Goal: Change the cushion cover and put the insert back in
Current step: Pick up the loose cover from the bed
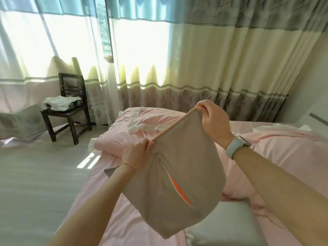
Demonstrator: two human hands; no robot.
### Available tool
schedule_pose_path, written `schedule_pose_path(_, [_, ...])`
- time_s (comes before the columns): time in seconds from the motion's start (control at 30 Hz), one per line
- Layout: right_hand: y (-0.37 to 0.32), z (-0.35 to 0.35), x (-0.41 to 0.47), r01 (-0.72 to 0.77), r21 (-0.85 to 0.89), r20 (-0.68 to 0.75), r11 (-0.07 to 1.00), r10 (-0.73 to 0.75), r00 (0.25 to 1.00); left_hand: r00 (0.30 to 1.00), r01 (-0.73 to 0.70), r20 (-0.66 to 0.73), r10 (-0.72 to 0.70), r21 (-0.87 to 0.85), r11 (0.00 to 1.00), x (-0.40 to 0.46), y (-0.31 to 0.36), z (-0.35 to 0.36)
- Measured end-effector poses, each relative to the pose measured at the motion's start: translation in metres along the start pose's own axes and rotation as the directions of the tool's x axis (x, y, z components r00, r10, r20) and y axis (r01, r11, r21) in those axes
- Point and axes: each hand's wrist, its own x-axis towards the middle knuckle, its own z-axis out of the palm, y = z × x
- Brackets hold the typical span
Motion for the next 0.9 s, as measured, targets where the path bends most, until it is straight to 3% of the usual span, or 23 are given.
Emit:
schedule_pose_path(0.07, [0.008, -0.008, 0.004, -0.018, -0.02, -0.017, 1.0, 0.018, 1.0, 0.997, -0.072, -0.018, 0.072, -0.005, 0.997, 0.003, 0.004, -0.016])
schedule_pose_path(0.17, [0.016, -0.015, 0.003, -0.043, -0.067, -0.009, 0.997, 0.042, 0.999, 0.99, -0.14, 0.01, 0.14, 0.167, 0.976, 0.006, 0.013, -0.042])
schedule_pose_path(0.27, [0.017, -0.011, -0.005, -0.058, -0.069, -0.019, 0.996, 0.057, 0.998, 0.985, -0.161, 0.121, 0.127, 0.335, 0.928, 0.01, 0.013, -0.057])
schedule_pose_path(0.33, [0.014, -0.005, -0.013, -0.054, -0.051, -0.012, 0.997, 0.054, 0.998, 0.979, -0.134, 0.188, 0.074, 0.328, 0.935, 0.015, 0.009, -0.059])
schedule_pose_path(0.4, [0.011, 0.001, -0.021, -0.023, -0.029, -0.008, 0.999, 0.023, 1.0, 0.983, -0.023, 0.182, 0.0, 0.121, 0.992, 0.023, 0.001, -0.057])
schedule_pose_path(0.47, [0.005, 0.004, -0.029, -0.013, 0.038, 0.018, 0.999, 0.012, 1.0, 0.986, 0.137, 0.123, -0.116, -0.171, 0.976, 0.03, -0.008, -0.057])
schedule_pose_path(0.53, [0.0, 0.005, -0.037, -0.001, 0.153, 0.087, 0.988, -0.012, 0.996, 0.957, 0.29, 0.12, -0.265, -0.445, 0.847, 0.033, -0.015, -0.058])
schedule_pose_path(0.6, [-0.006, 0.008, -0.05, -0.015, 0.279, 0.233, 0.96, -0.053, 0.971, 0.926, 0.353, 0.153, -0.346, -0.68, 0.643, 0.031, -0.015, -0.059])
schedule_pose_path(0.63, [-0.011, 0.011, -0.06, -0.06, 0.334, 0.356, 0.941, -0.067, 0.932, 0.92, 0.346, 0.162, -0.356, -0.762, 0.548, 0.03, -0.014, -0.059])
schedule_pose_path(0.7, [-0.024, 0.017, -0.08, -0.146, 0.376, 0.63, 0.915, -0.137, 0.765, 0.927, 0.305, 0.158, -0.339, -0.845, 0.439, 0.03, -0.011, -0.058])
schedule_pose_path(0.77, [-0.035, 0.025, -0.094, -0.153, 0.326, 0.819, 0.933, -0.198, 0.539, 0.939, 0.292, 0.165, -0.3, -0.844, 0.451, 0.031, -0.008, -0.059])
schedule_pose_path(0.8, [-0.038, 0.029, -0.096, -0.169, 0.302, 0.855, 0.938, -0.188, 0.483, 0.946, 0.287, 0.171, -0.274, -0.833, 0.472, 0.031, -0.007, -0.06])
schedule_pose_path(0.83, [-0.04, 0.032, -0.093, -0.195, 0.304, 0.846, 0.932, -0.17, 0.505, 0.953, 0.277, 0.171, -0.25, -0.824, 0.495, 0.031, -0.005, -0.061])
schedule_pose_path(0.9, [-0.038, 0.039, -0.079, -0.199, 0.309, 0.725, 0.93, -0.095, 0.683, 0.968, 0.234, 0.145, -0.204, -0.815, 0.531, 0.031, -0.001, -0.065])
